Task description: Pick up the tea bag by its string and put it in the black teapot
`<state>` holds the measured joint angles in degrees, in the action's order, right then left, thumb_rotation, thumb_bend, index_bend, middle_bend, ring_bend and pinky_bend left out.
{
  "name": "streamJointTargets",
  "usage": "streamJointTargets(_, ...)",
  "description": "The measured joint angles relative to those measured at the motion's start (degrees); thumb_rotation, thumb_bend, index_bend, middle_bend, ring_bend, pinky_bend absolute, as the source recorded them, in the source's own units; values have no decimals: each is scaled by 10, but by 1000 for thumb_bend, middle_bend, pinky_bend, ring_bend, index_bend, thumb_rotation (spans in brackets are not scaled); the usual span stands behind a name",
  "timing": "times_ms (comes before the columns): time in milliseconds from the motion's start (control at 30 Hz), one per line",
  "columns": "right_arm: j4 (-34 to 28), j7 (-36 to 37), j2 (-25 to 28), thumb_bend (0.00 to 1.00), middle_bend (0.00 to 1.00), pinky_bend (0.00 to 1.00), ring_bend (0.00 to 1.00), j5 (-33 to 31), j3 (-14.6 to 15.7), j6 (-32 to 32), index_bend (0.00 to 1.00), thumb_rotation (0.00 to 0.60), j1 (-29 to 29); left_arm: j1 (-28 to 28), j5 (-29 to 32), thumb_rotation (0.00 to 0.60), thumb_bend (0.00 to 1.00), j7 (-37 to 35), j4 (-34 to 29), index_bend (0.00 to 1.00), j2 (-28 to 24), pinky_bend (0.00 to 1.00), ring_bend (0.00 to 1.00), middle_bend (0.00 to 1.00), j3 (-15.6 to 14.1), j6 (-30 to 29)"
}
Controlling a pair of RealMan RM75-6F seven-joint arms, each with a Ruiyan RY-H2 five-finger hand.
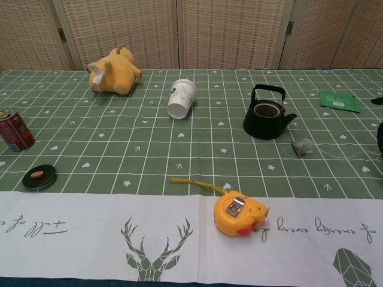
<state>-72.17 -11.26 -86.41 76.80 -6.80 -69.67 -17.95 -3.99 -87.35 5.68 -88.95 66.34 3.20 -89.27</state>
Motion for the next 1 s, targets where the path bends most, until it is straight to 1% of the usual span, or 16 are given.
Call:
streamJointTargets(200,-126,-45,63,444,2,0,0,-2,-34,-26,610,600,-9,-1,3,600,345,0,0,0,0,0,0,0,1,5)
streamJointTargets(333,-220,-94,107,444,8,0,0,-30,-73,-32,611,600,-22,-4,3,600,347,-9,-2,0,-3,0,0,0,-1,14)
streamJointTargets(433,-264,-137,131,444,9,0,0,-63,-99,-32,611,600,-37,-5,-3,600,348,-11,-2,0,-5,0,0,0,-4,14)
streamJointTargets(567,-296,-176,148,444,9,0,0,-110,-126,-30,611,600,-59,-4,-8,600,349,3,1,0,-2,0,0,0,-5,3)
streamJointTargets(667,-308,-193,156,445,8,0,0,-142,-144,-27,611,600,-75,-3,-7,600,349,-2,1,0,-2,0,0,0,-5,5)
streamJointTargets(867,-321,-187,167,444,9,0,0,-211,-174,1,611,600,-106,-8,5,600,350,-7,4,0,-6,0,0,0,-1,20)
streamJointTargets(1000,-310,-182,165,444,8,0,0,-254,-193,21,611,600,-140,-13,10,600,351,-2,6,0,-5,0,0,0,1,28)
